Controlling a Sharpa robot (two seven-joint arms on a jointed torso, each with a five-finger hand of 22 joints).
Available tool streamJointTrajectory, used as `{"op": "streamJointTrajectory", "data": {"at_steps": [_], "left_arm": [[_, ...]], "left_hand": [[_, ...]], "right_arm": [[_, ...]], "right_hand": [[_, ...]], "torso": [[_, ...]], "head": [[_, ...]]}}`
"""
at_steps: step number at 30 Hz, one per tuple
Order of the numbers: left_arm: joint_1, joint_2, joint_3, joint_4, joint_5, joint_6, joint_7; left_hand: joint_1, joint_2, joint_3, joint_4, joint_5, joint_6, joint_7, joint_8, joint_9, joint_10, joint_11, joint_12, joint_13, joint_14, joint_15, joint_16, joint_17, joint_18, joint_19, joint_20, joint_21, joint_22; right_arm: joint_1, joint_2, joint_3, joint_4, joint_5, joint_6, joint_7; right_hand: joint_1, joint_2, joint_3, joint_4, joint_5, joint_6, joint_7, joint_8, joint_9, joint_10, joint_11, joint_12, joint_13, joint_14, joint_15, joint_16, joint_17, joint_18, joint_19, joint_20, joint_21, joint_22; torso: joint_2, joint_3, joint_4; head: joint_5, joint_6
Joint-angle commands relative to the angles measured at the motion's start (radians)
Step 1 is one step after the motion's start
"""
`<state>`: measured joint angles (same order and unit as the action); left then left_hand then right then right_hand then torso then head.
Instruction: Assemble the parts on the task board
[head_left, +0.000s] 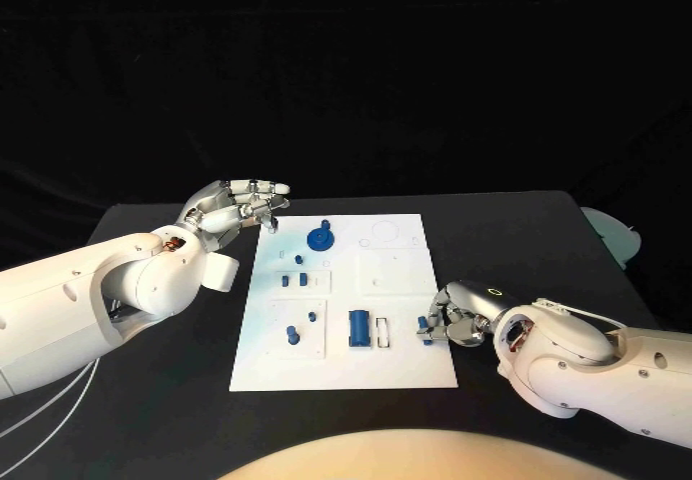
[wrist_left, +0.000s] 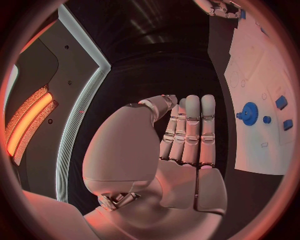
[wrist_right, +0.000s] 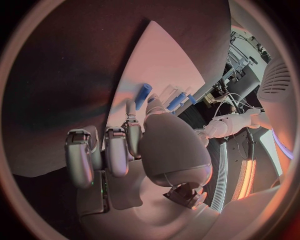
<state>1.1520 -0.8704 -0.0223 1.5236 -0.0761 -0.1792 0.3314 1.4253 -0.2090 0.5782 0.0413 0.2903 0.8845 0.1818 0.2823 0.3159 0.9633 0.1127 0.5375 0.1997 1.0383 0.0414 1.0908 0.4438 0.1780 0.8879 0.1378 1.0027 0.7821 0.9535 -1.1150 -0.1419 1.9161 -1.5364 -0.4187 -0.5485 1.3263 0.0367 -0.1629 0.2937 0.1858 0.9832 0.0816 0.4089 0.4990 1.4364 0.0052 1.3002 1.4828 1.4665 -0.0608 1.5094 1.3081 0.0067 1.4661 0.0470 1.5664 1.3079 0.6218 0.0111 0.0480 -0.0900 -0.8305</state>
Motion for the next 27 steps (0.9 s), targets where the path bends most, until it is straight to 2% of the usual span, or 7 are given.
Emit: {"op": "streamJointTrajectory", "data": {"at_steps": [1,6,10,11,16,24,27], "left_arm": [[0.000,0.000,0.001,0.003,0.004,0.016,0.005],[0.000,-0.001,0.001,0.003,0.004,0.016,0.005],[0.000,-0.001,0.001,0.004,0.004,0.016,0.005],[0.000,-0.001,0.001,0.004,0.004,0.016,0.006],[0.000,-0.002,0.001,0.004,0.004,0.015,0.006],[0.000,-0.004,0.001,0.004,0.004,0.014,0.005],[0.000,-0.004,0.001,0.004,0.004,0.014,0.005]], "left_hand": [[-0.006,0.006,-0.001,0.001,0.004,-0.001,0.004,-0.004,-0.001,-0.005,0.002,0.006,0.002,-0.003,0.000,-0.006,-0.002,0.007,-0.007,-0.002,0.001,0.001],[-0.006,0.006,-0.001,0.001,0.004,-0.001,0.004,-0.004,-0.001,-0.005,0.002,0.006,0.002,-0.003,0.000,-0.006,-0.002,0.007,-0.007,-0.002,0.001,0.001],[-0.006,0.006,-0.001,0.001,0.004,-0.001,0.004,-0.004,-0.001,-0.005,0.002,0.006,0.002,-0.003,0.000,-0.006,-0.002,0.007,-0.007,-0.002,0.001,0.001],[-0.006,0.006,-0.001,0.001,0.004,-0.001,0.004,-0.004,-0.001,-0.005,0.002,0.006,0.002,-0.003,0.000,-0.006,-0.002,0.007,-0.007,-0.002,0.001,0.001],[-0.006,0.006,-0.001,0.001,0.004,-0.001,0.004,-0.004,-0.001,-0.005,0.002,0.006,0.002,-0.003,0.000,-0.006,-0.002,0.007,-0.007,-0.002,0.001,0.001],[-0.007,0.007,0.000,0.000,0.005,-0.002,0.004,-0.004,-0.001,-0.008,0.002,0.008,0.002,-0.004,0.001,-0.005,-0.003,0.007,-0.007,-0.002,0.000,0.001],[-0.007,0.007,0.000,0.000,0.005,-0.002,0.004,-0.004,-0.001,-0.008,0.002,0.008,0.002,-0.004,0.001,-0.005,-0.003,0.007,-0.007,-0.002,0.000,0.001]], "right_arm": [[-0.004,0.007,0.000,-0.008,-0.021,0.037,-0.018],[-0.009,0.021,0.000,-0.017,-0.041,0.066,-0.023],[-0.013,0.036,-0.001,-0.027,-0.072,0.095,-0.031],[-0.014,0.040,-0.001,-0.031,-0.082,0.100,-0.034],[-0.020,0.058,-0.001,-0.039,-0.130,0.114,-0.049],[-0.022,0.065,-0.001,-0.035,-0.155,0.106,-0.066],[-0.022,0.063,-0.001,-0.028,-0.157,0.084,-0.070]], "right_hand": [[-0.008,0.004,-0.005,-0.001,0.004,0.008,-0.003,-0.003,-0.001,0.004,-0.002,-0.006,-0.103,0.074,0.000,0.004,0.098,-0.007,0.105,0.003,0.004,0.263],[0.035,-0.003,-0.005,-0.007,0.001,0.018,-0.010,-0.004,-0.002,0.004,-0.008,-0.007,-0.103,0.074,-0.005,0.004,0.100,-0.007,0.105,-0.001,0.004,0.263],[0.102,-0.006,0.009,-0.018,-0.011,0.023,-0.014,-0.008,-0.003,0.004,-0.013,-0.009,-0.104,0.074,-0.009,0.004,0.100,-0.007,0.105,-0.006,0.004,0.263],[0.145,-0.005,0.024,-0.028,-0.038,0.024,-0.017,-0.011,-0.005,0.003,-0.015,-0.011,-0.104,0.074,-0.012,0.004,0.101,-0.007,0.105,-0.008,0.004,0.263],[0.273,0.008,0.096,-0.064,-0.056,0.033,-0.023,-0.021,-0.011,-0.001,-0.022,-0.016,-0.105,0.074,-0.018,0.004,0.104,-0.007,0.105,-0.014,0.004,0.263],[0.294,-0.021,0.157,-0.046,-0.013,0.043,-0.022,-0.030,-0.017,-0.001,-0.020,-0.018,-0.105,0.075,-0.016,0.006,0.109,-0.007,0.105,-0.014,0.004,0.263],[0.288,-0.038,0.197,-0.025,0.026,0.043,-0.022,-0.031,-0.015,0.001,-0.021,-0.017,-0.104,0.075,-0.017,0.006,0.110,-0.007,0.105,-0.015,0.004,0.263]], "torso": [[0.000,-0.0005,0.0000],[-0.001,-0.0003,-0.0013],[-0.001,-0.0003,-0.0006],[-0.001,-0.0002,-0.0005],[-0.001,-0.0003,-0.0001],[0.000,-0.0005,-0.0015],[-0.001,-0.0001,-0.0016]], "head": [[0.001,-0.002],[0.004,-0.001],[0.004,-0.002],[0.004,-0.003],[0.004,-0.003],[0.005,-0.001],[0.005,-0.001]]}}
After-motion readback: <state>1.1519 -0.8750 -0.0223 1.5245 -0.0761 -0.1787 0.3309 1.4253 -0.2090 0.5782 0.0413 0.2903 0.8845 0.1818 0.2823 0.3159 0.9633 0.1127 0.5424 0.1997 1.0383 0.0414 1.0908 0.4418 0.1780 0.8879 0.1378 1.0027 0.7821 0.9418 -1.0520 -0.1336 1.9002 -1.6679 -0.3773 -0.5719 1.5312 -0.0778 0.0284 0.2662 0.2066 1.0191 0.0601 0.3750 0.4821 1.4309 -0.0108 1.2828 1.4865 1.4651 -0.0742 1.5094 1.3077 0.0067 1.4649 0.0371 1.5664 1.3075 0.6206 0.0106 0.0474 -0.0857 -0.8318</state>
